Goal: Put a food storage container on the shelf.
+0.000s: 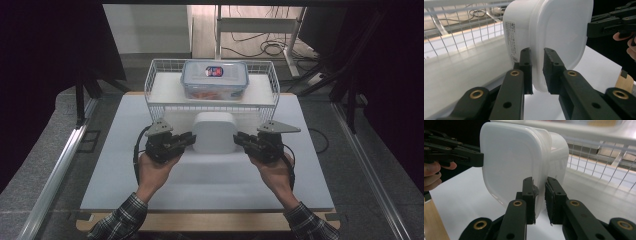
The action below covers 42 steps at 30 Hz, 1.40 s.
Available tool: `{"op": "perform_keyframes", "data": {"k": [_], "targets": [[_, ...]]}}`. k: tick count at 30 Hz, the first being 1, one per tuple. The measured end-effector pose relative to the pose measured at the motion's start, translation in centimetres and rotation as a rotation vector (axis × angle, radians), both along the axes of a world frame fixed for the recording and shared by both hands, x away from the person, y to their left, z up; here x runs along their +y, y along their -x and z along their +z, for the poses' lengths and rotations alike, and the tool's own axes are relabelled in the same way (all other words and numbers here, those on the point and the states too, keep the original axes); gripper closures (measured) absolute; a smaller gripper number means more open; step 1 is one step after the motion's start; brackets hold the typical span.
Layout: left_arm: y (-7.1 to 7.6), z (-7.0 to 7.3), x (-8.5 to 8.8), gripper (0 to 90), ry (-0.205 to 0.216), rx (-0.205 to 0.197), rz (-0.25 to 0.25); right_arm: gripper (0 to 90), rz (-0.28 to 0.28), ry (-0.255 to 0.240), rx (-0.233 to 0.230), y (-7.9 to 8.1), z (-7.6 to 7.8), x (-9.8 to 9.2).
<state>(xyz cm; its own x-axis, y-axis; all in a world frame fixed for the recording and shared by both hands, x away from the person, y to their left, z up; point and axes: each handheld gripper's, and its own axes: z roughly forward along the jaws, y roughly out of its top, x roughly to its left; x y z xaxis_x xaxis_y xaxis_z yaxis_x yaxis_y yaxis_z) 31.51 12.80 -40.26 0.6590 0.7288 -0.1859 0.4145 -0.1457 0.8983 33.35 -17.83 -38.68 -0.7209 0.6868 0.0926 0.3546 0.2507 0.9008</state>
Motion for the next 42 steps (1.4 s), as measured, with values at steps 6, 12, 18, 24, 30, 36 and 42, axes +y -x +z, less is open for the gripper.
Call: {"op": "perform_keyframes", "data": {"k": [6,12,18,24,30,36,42], "targets": [[-0.4,2.0,0.0,78.5,-0.007,-0.024,0.005,78.3,0.001,-0.013,-0.026,-0.4,1.7,0.0],[-0.8,3.8,0.1,78.5,-0.005,-0.043,0.015,78.4,-0.001,-0.021,-0.058,-0.8,3.7,0.2],[-1.3,5.7,0.4,78.5,0.005,-0.057,0.022,78.4,0.003,-0.025,-0.086,-1.3,5.7,0.5],[-1.8,7.5,0.8,78.5,0.018,-0.075,0.031,78.4,0.006,-0.04,-0.094,-2.0,7.6,0.9],[-2.3,9.3,1.1,78.4,0.02,-0.086,0.033,78.3,0.007,-0.051,-0.106,-2.7,9.6,1.1],[-2.9,11.4,1.3,78.5,0.0,-0.104,0.036,78.1,0.005,-0.059,-0.118,-3.3,11.3,1.4],[-3.9,13.2,1.4,78.4,0.001,-0.116,0.037,77.9,-0.001,-0.085,-0.128,-4.3,12.6,1.5]]}}
